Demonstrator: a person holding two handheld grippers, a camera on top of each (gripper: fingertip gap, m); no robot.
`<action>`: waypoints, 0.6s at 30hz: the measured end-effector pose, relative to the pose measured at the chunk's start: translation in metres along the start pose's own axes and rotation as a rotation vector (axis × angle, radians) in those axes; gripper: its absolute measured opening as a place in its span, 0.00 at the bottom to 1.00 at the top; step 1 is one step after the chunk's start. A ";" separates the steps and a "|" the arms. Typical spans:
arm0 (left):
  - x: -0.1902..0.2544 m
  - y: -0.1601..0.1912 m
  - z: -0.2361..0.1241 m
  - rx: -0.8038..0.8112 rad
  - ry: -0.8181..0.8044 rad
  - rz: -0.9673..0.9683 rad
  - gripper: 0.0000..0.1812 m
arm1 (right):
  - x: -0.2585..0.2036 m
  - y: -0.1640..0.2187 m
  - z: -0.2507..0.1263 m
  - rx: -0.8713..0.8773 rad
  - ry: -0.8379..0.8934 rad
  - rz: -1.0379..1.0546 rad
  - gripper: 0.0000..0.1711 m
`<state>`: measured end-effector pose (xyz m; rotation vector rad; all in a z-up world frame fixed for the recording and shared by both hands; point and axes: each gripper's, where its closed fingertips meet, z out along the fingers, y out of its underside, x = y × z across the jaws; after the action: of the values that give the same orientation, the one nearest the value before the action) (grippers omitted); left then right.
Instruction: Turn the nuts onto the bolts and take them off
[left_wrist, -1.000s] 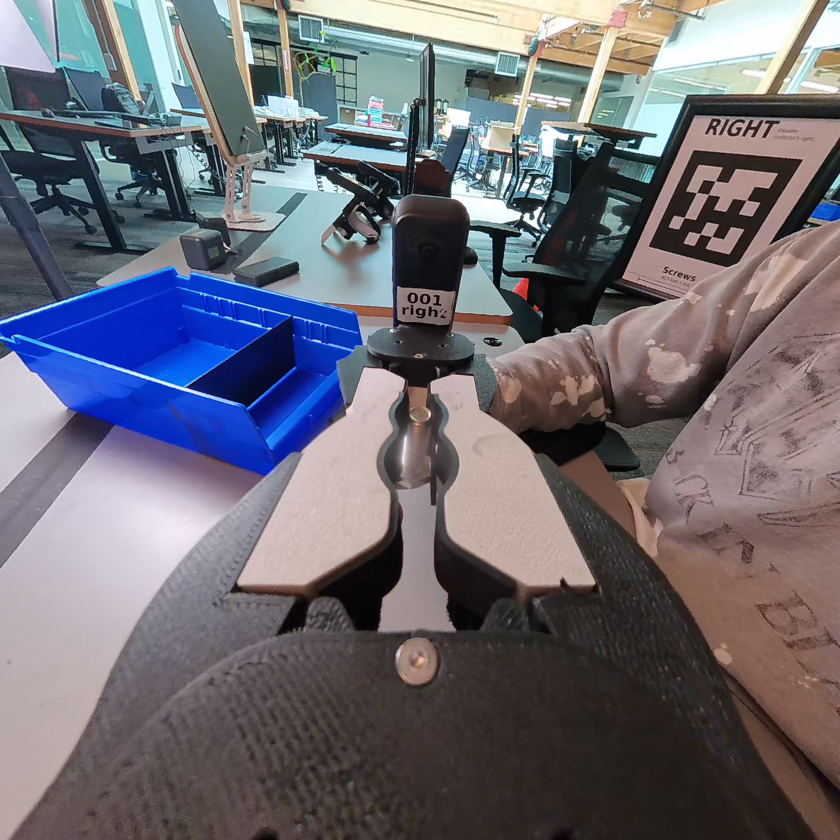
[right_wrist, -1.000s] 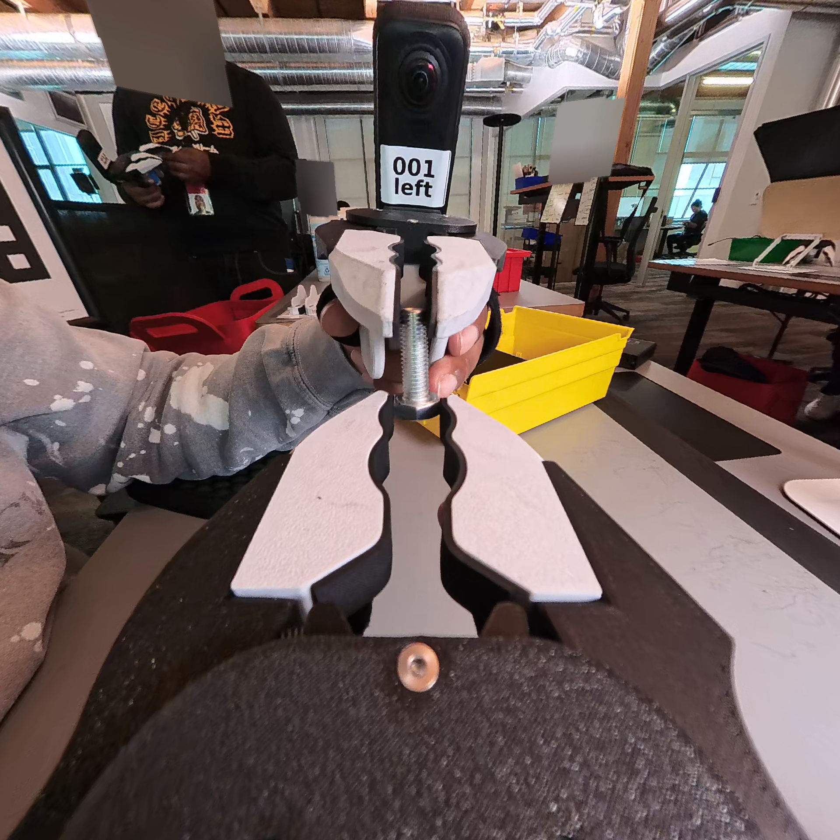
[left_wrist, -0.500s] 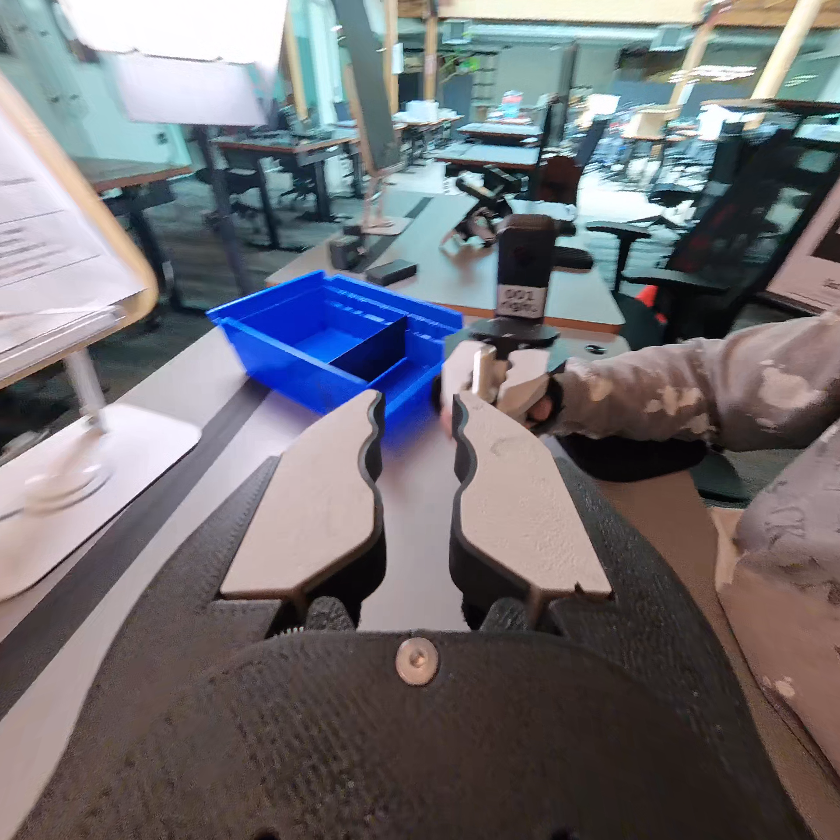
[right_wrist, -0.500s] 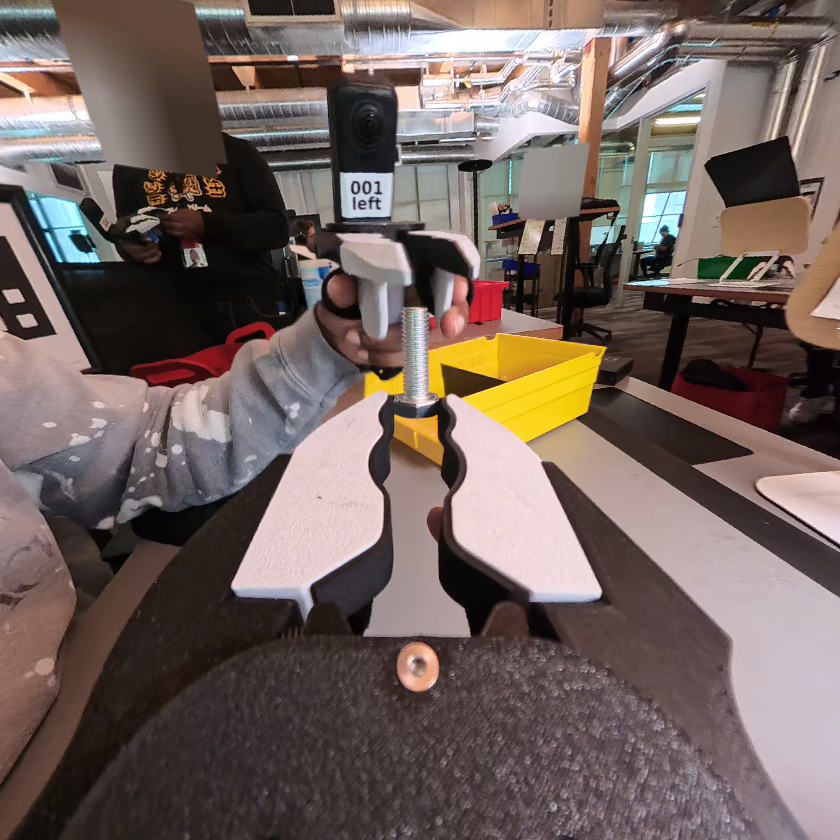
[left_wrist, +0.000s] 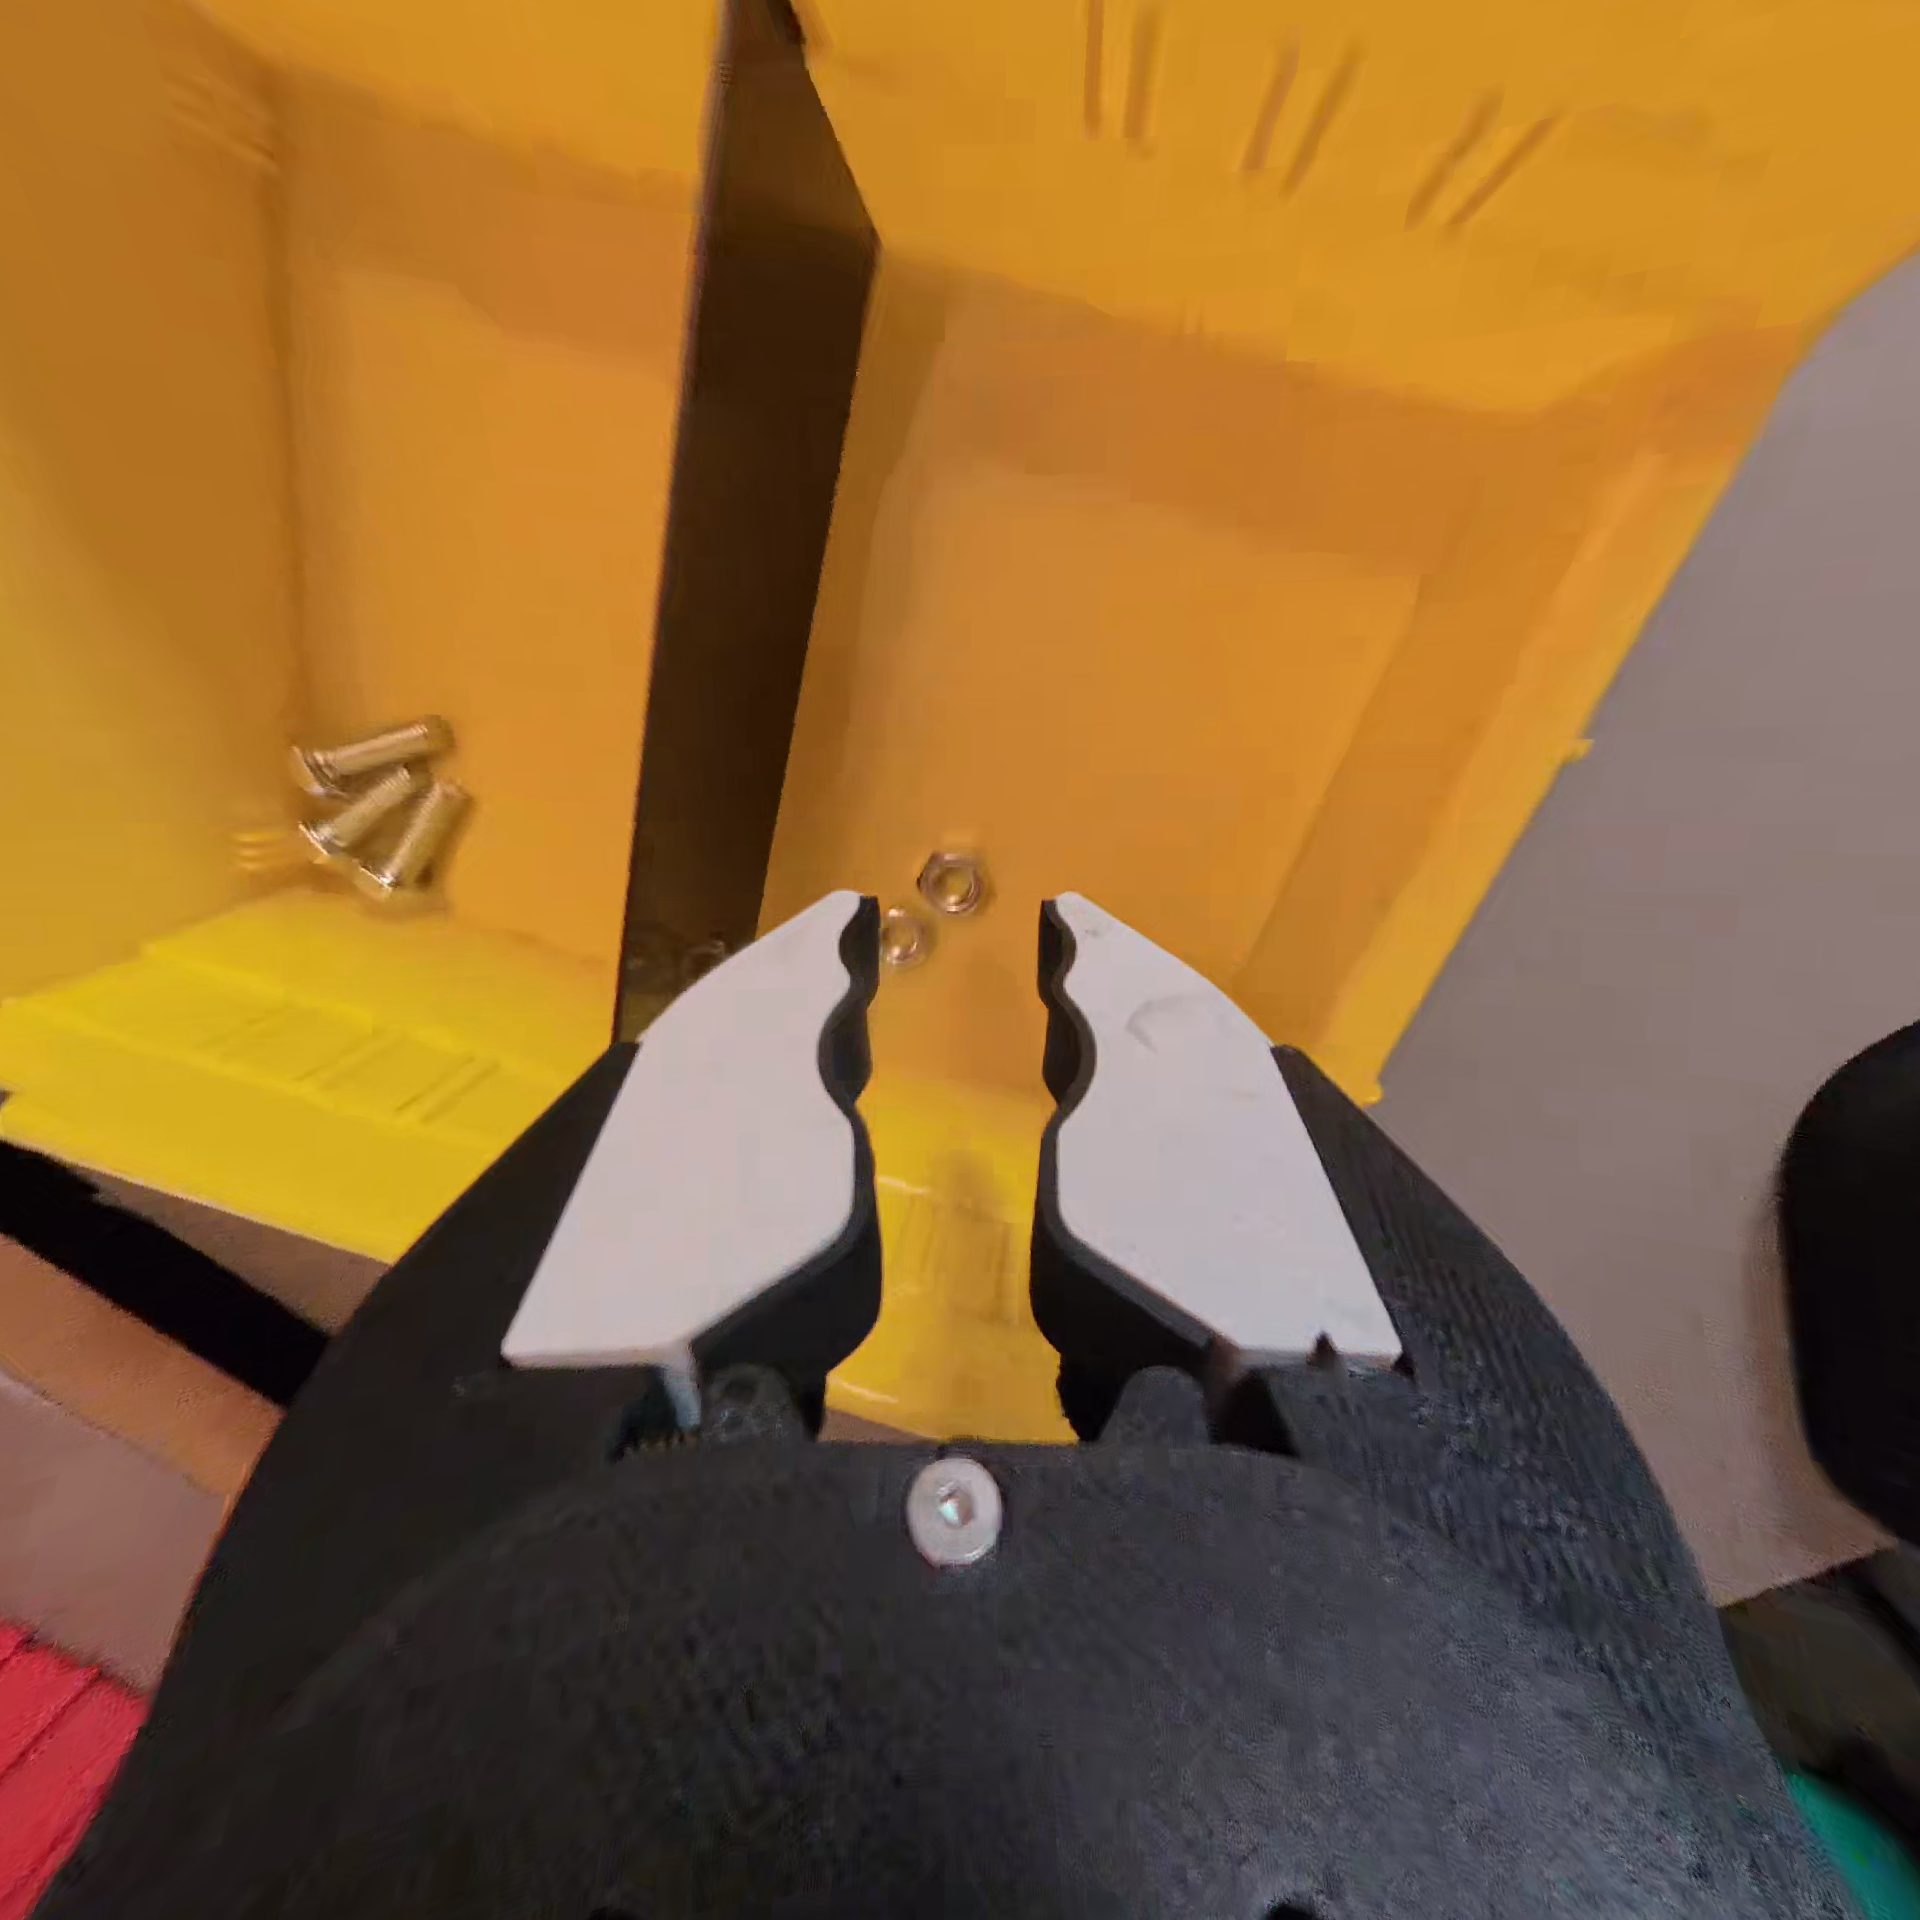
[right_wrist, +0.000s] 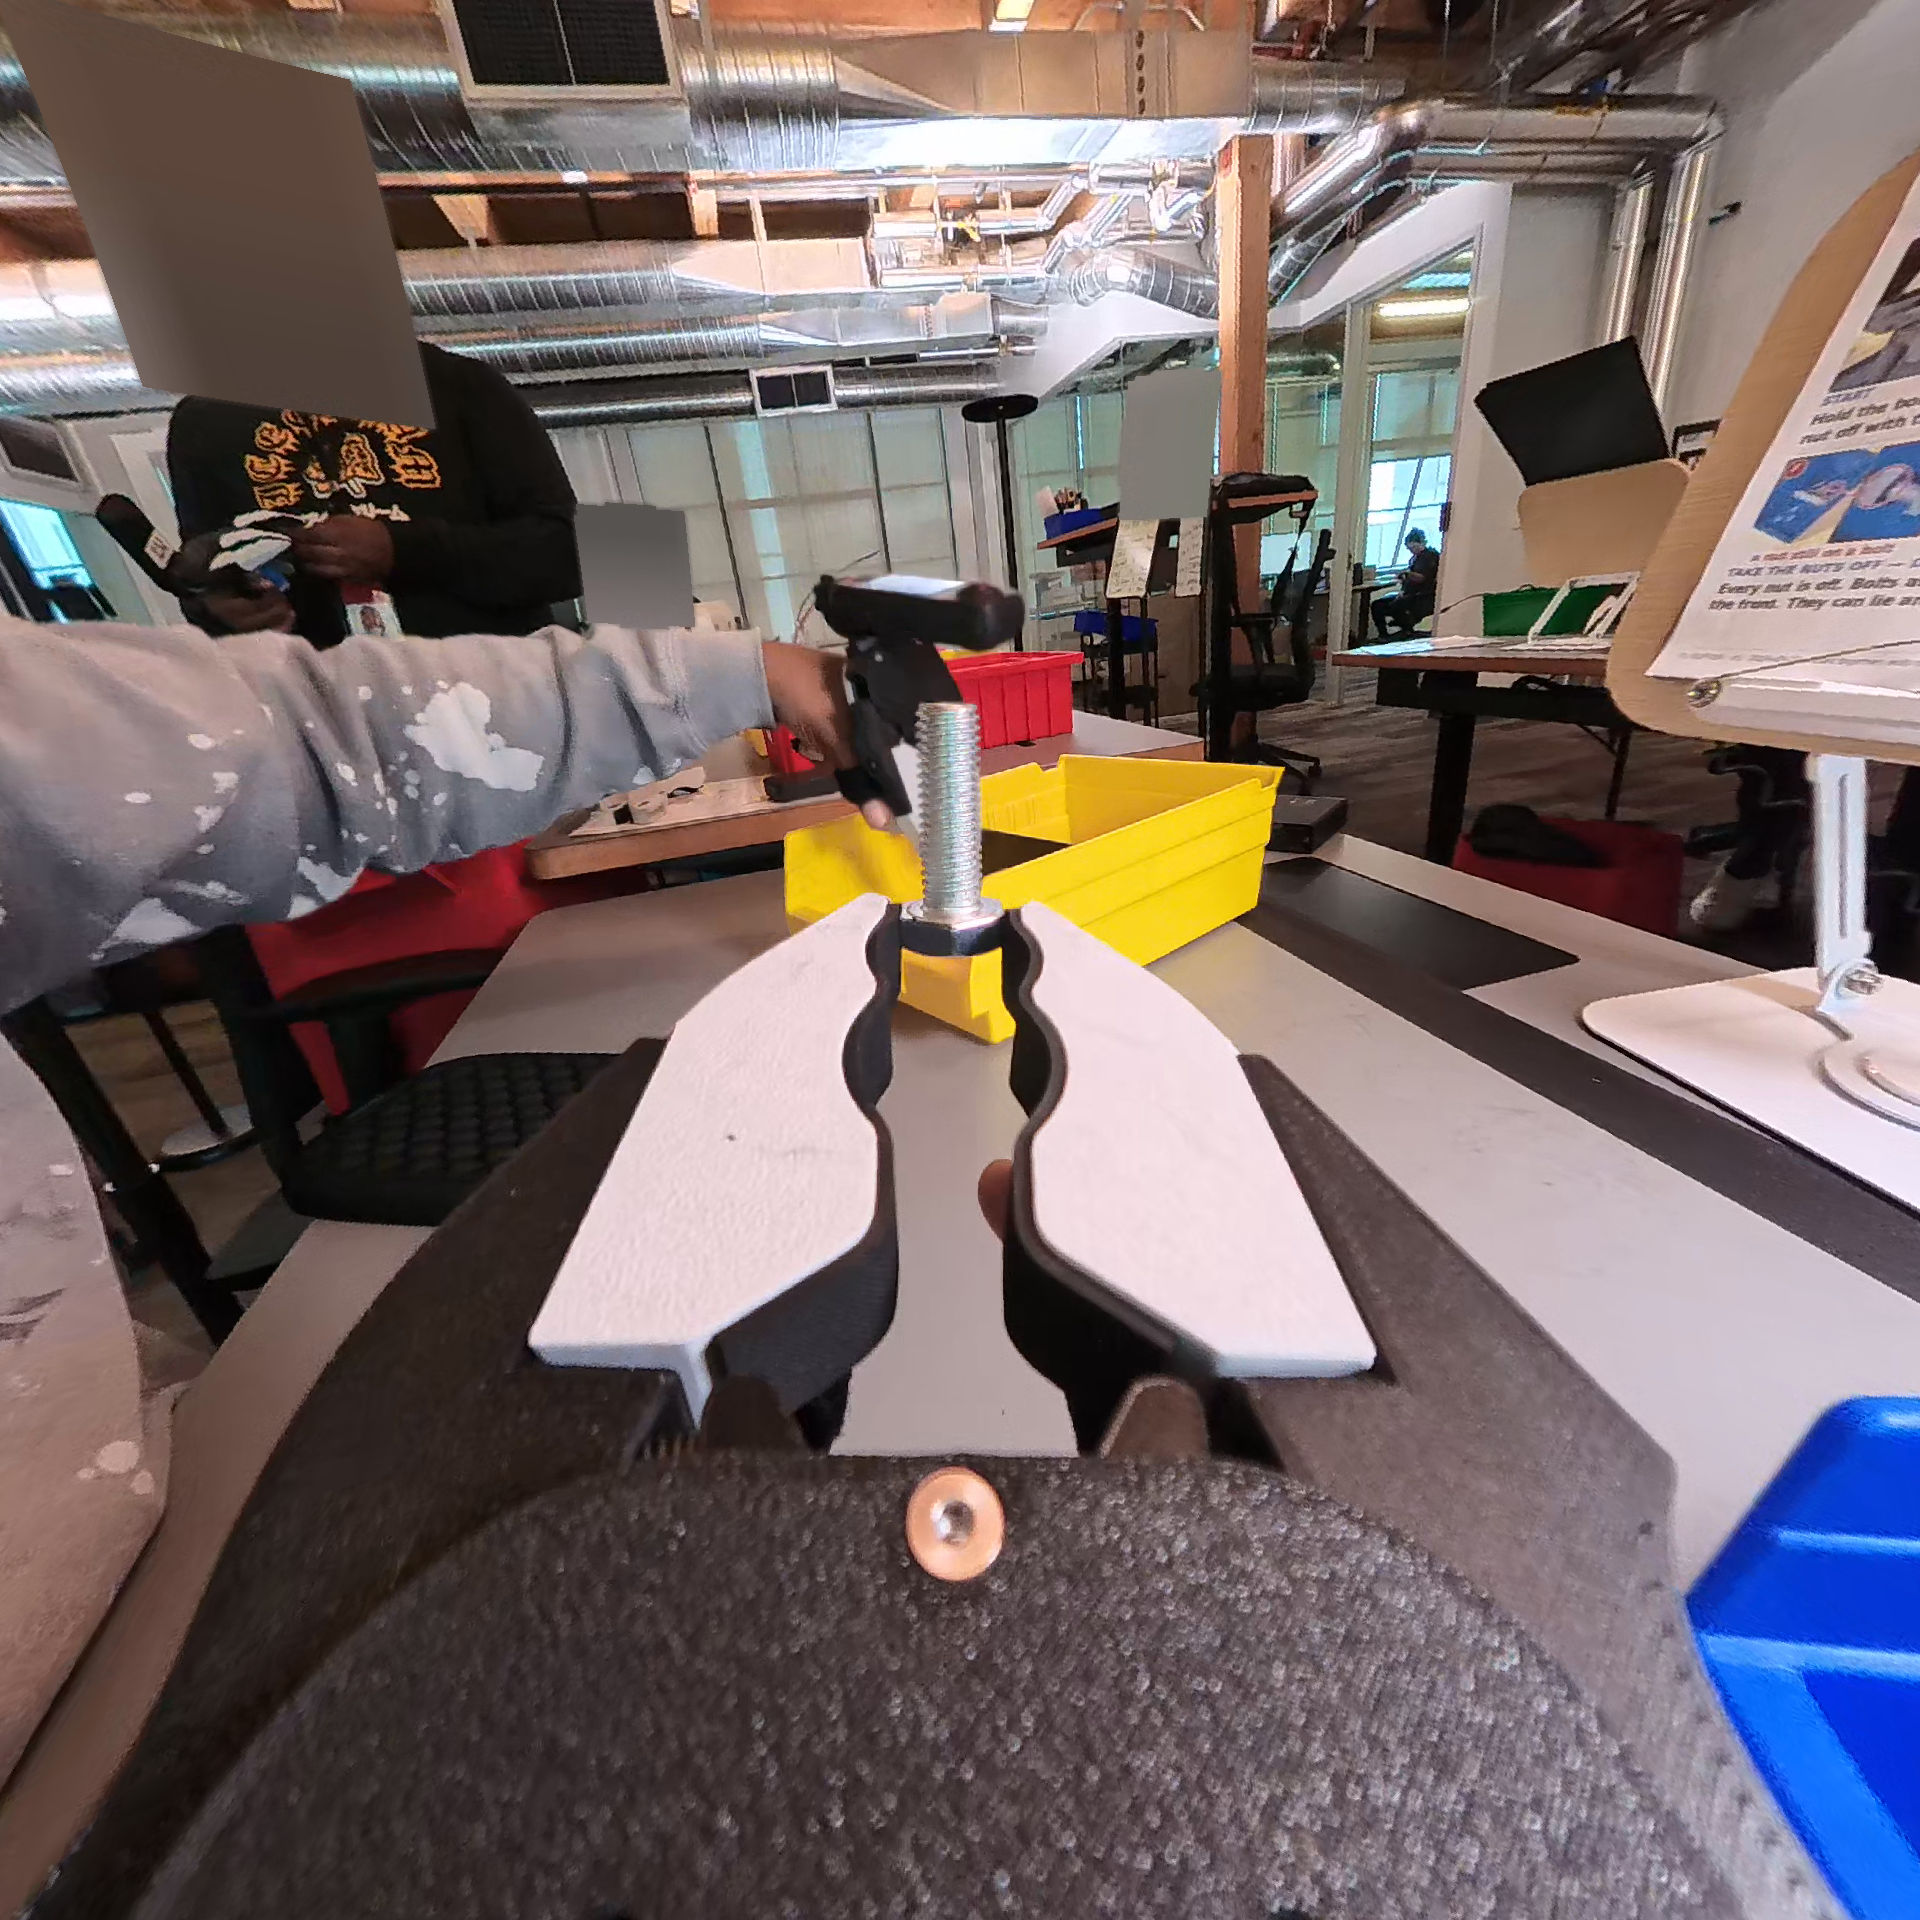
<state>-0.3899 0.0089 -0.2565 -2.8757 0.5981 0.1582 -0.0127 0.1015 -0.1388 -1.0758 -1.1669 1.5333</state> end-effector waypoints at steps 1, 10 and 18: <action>0.000 0.006 0.007 -0.054 -0.008 0.029 0.16 | -0.001 0.002 0.001 -0.004 -0.002 0.000 0.11; -0.002 0.029 0.050 -0.378 -0.052 0.216 0.17 | 0.000 0.009 0.000 -0.017 -0.001 0.013 0.10; 0.000 0.018 0.061 -0.361 -0.012 0.208 0.10 | 0.004 0.008 -0.003 -0.013 0.002 0.020 0.11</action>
<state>-0.4014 0.0058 -0.3192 -3.1435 0.9544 0.3477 -0.0122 0.1043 -0.1479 -1.1004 -1.1692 1.5417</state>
